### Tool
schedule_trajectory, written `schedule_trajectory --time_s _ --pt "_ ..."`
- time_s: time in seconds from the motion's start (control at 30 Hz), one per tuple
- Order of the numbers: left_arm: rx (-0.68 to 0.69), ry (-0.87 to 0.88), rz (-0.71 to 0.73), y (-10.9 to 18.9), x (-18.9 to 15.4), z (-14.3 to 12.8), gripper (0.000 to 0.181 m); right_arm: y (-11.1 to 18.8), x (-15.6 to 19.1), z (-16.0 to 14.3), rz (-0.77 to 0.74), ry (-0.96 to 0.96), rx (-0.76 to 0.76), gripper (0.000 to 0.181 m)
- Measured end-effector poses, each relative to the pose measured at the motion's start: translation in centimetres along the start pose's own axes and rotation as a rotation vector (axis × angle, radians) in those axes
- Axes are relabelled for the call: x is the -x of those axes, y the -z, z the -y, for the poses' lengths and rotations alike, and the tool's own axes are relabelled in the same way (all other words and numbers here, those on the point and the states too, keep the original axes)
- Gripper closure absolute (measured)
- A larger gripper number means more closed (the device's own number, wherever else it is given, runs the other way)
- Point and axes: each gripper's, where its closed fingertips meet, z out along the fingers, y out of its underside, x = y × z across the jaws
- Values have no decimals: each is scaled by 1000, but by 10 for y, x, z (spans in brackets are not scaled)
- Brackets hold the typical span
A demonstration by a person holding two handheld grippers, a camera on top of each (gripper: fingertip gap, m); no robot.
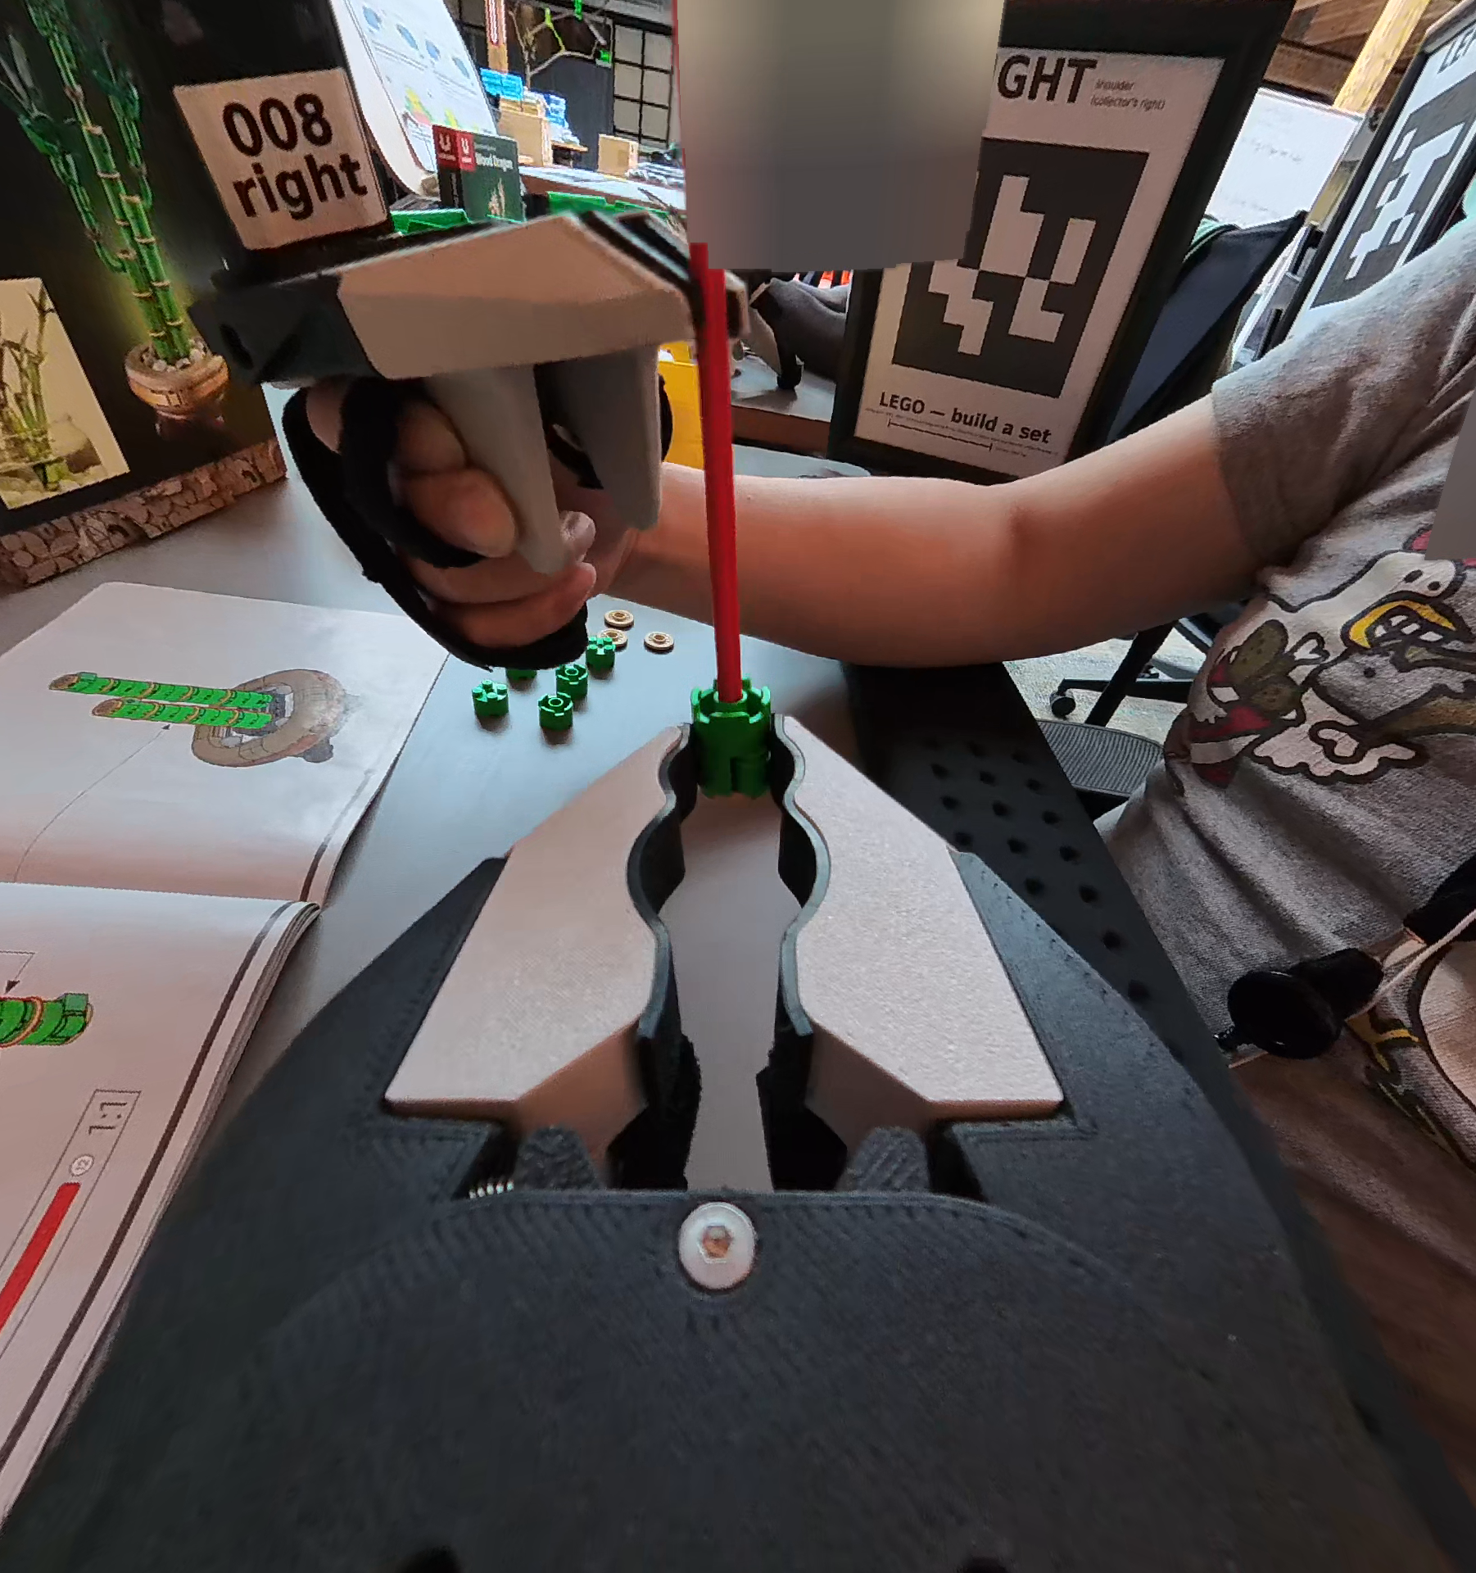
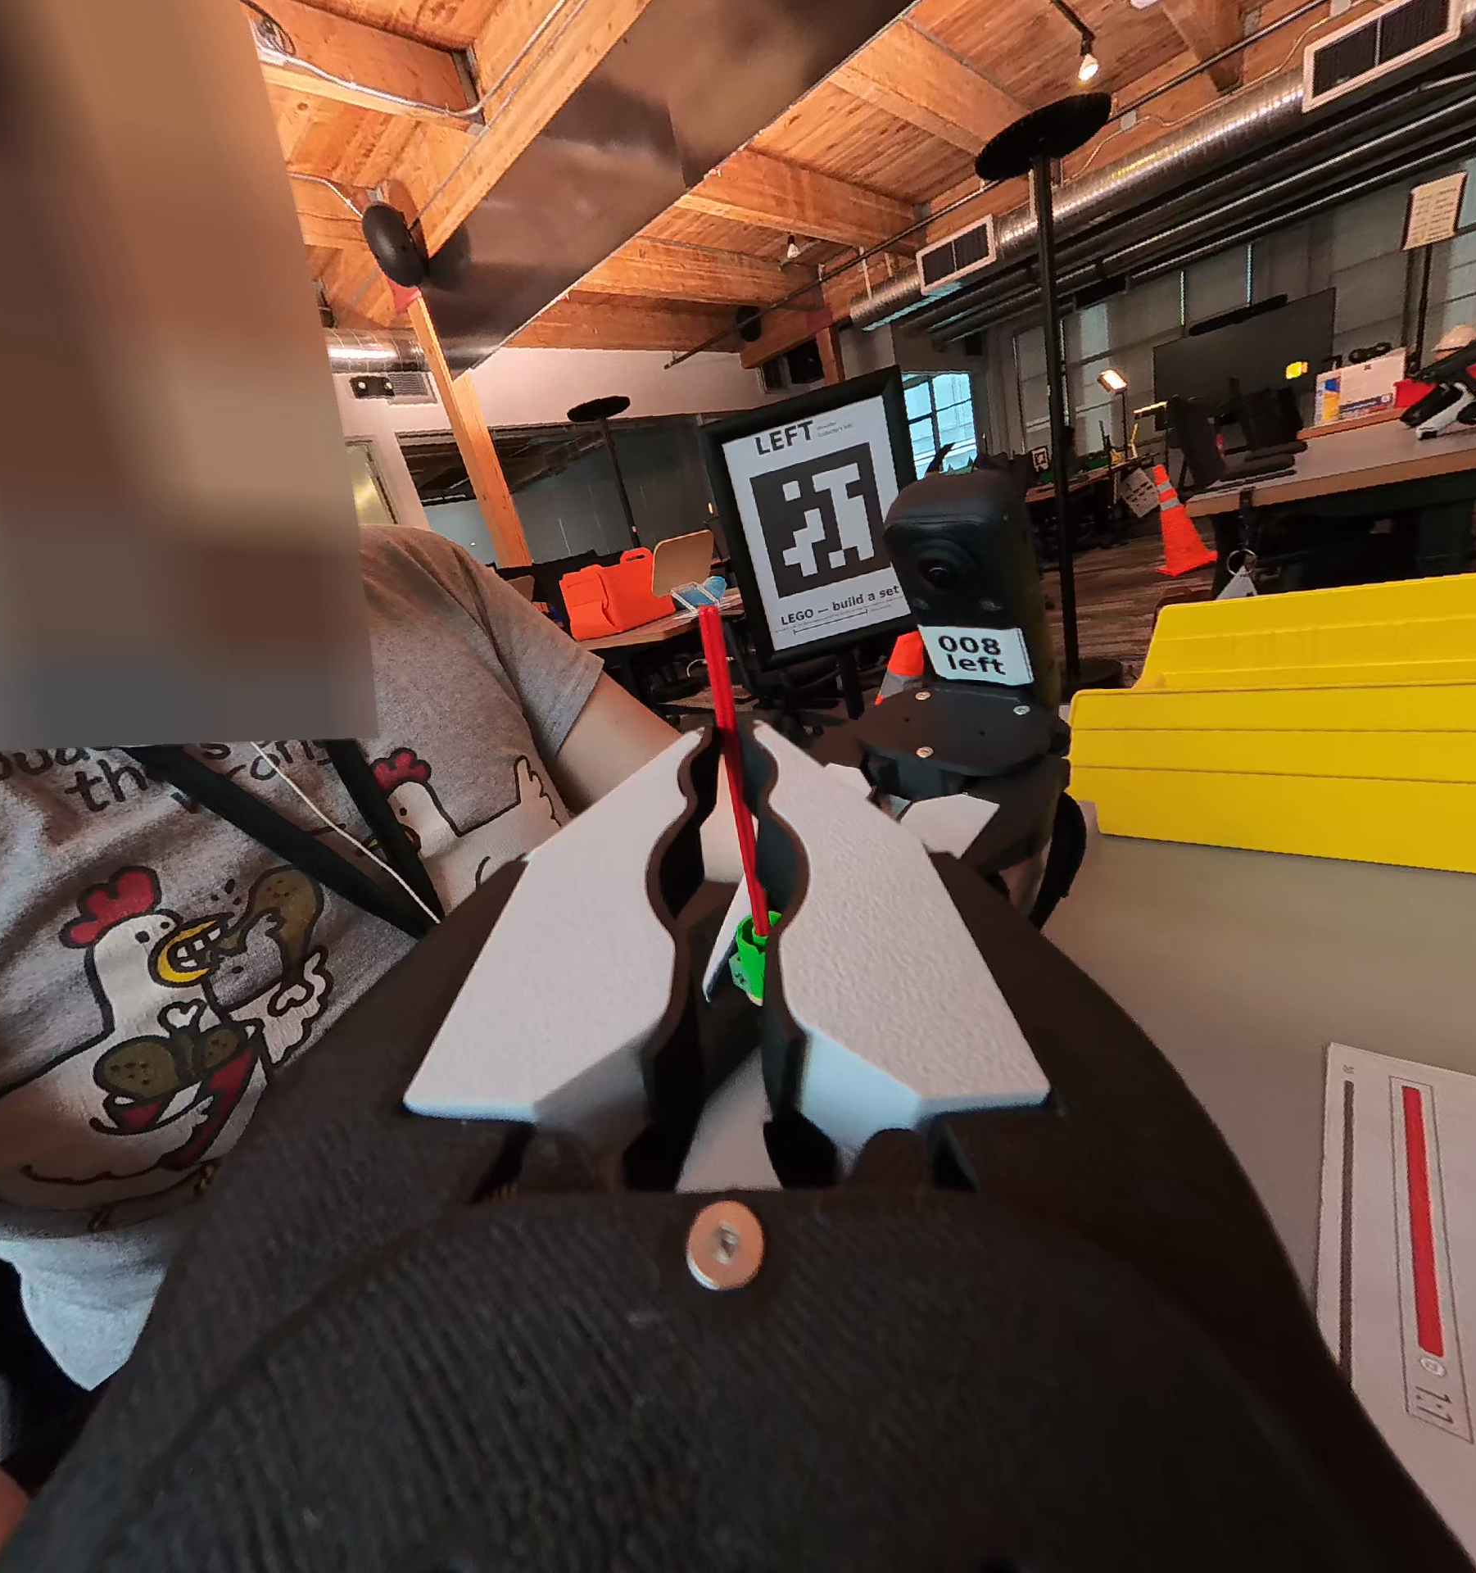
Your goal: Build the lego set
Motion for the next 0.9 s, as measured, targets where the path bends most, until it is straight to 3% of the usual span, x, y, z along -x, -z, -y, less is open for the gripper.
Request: schedule_trajectory --time_s 0.37,0.5,0.57,0.7,0.8,0.9 --pt "2 22 26 2 7 -2 167 -4 -11 -7 -49 -25 25 168" --pt "-1 18 74 5 14 -1 167 -3 -22 -5 -126 -41 18 151" --pt "-9 17 125 10 23 0 167 -3 -31 2 -218 -48 2 143" --pt "-40 12 221 21 37 6 166 13 -51 17 -539 66 16 127" --pt "-32 9 275 24 45 5 166 28 -57 19 -739 117 3 130" --pt "-24 12 284 20 46 4 166 32 -53 10 -777 88 -42 141"
